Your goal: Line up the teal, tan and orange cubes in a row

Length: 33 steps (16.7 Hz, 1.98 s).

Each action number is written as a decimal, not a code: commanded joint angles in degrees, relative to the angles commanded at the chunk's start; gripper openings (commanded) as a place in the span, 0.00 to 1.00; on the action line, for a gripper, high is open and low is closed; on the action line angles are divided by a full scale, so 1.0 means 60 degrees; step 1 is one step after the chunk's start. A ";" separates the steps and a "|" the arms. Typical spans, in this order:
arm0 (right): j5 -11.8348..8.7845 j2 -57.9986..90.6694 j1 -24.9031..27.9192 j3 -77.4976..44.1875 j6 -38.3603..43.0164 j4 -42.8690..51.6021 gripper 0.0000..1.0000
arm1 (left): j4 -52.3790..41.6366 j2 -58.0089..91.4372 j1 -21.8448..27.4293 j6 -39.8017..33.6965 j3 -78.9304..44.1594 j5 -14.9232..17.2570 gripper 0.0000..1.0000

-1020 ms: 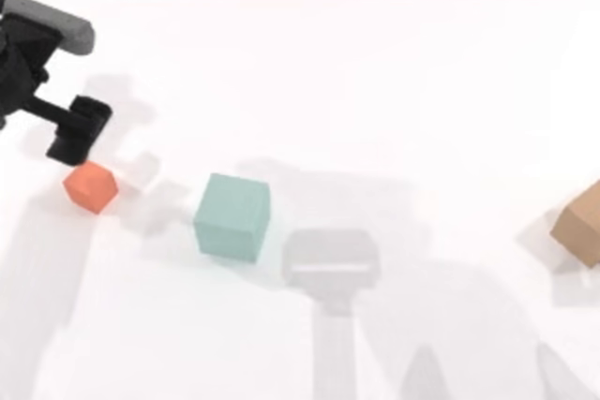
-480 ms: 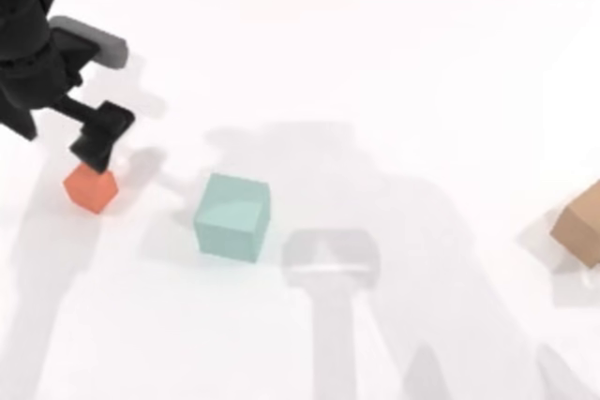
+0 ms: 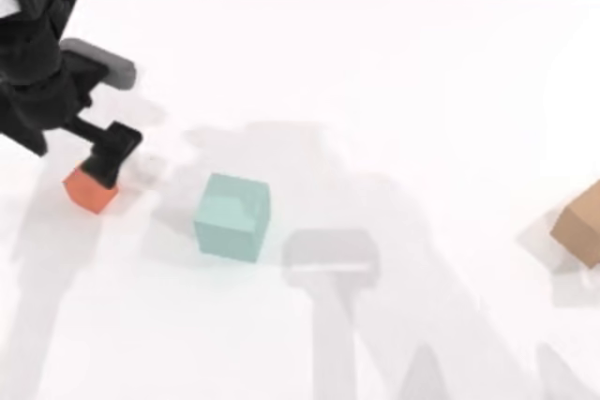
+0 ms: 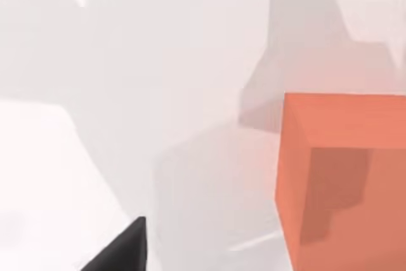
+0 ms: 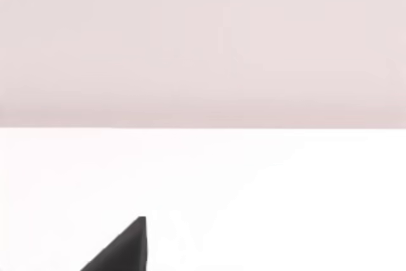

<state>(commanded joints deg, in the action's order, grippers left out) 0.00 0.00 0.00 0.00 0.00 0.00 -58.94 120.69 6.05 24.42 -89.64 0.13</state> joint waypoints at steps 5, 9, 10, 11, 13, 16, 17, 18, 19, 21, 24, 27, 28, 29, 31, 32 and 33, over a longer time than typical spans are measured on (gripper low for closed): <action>0.0000 0.0000 0.0000 0.0000 0.0000 0.0000 1.00 | 0.1751 0.0680 0.0001 0.0005 0.1044 0.0006 1.00; 0.0000 0.0000 0.0000 0.0000 0.0000 0.0000 1.00 | 0.1859 0.0738 0.0001 0.0007 0.1122 0.0006 1.00; 0.0000 0.0000 0.0000 0.0000 0.0000 0.0000 1.00 | 0.1859 0.0738 0.0001 0.0007 0.1122 0.0006 1.00; 0.0000 0.0000 0.0000 0.0000 0.0000 0.0000 1.00 | 0.1859 0.0738 0.0001 0.0007 0.1122 0.0006 0.92; 0.0000 0.0000 0.0000 0.0000 0.0000 0.0000 1.00 | 0.1859 0.0738 0.0001 0.0007 0.1122 0.0006 0.77; 0.0000 0.0000 0.0000 0.0000 0.0000 0.0000 1.00 | 0.1859 0.0738 0.0001 0.0007 0.1122 0.0006 0.55; 0.0000 0.0000 0.0000 0.0000 0.0000 0.0000 1.00 | 0.1859 0.0738 0.0001 0.0007 0.1122 0.0006 0.47; 0.0000 0.0000 0.0000 0.0000 0.0000 0.0000 1.00 | 0.1859 0.0738 0.0001 0.0007 0.1122 0.0006 0.40; 0.0000 0.0000 0.0000 0.0000 0.0000 0.0000 1.00 | 0.1859 0.0738 0.0001 0.0007 0.1122 0.0006 0.32; 0.0000 0.0000 0.0000 0.0000 0.0000 0.0000 1.00 | 0.1859 0.0738 0.0001 0.0007 0.1122 0.0006 0.17; 0.0000 0.0000 0.0000 0.0000 0.0000 0.0000 1.00 | 0.1859 0.0738 0.0001 0.0007 0.1122 0.0006 0.00; 0.0000 0.0000 0.0000 0.0000 0.0000 0.0000 1.00 | 0.1859 0.0738 0.0001 0.0007 0.1122 0.0006 0.00; 0.0000 0.0000 0.0000 0.0000 0.0000 0.0000 1.00 | 0.1859 0.0738 0.0001 0.0007 0.1122 0.0006 0.00; 0.0000 0.0000 0.0000 0.0000 0.0000 0.0000 1.00 | 0.1859 0.0738 0.0001 0.0007 0.1122 0.0006 0.00; 0.0000 0.0000 0.0000 0.0000 0.0000 0.0000 1.00 | 0.1859 0.0738 0.0001 0.0007 0.1122 0.0006 0.00; 0.0000 0.0000 0.0000 0.0000 0.0000 0.0000 1.00 | 0.1682 0.0366 0.0000 -0.0069 0.1008 0.0140 0.00; 0.0000 0.0000 0.0000 0.0000 0.0000 0.0000 1.00 | 0.1649 0.0361 0.0005 -0.0060 0.0977 0.0141 0.00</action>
<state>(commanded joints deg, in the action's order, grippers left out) 0.00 0.00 0.00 0.00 0.00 0.00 -49.04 122.86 6.08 24.06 -83.78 0.97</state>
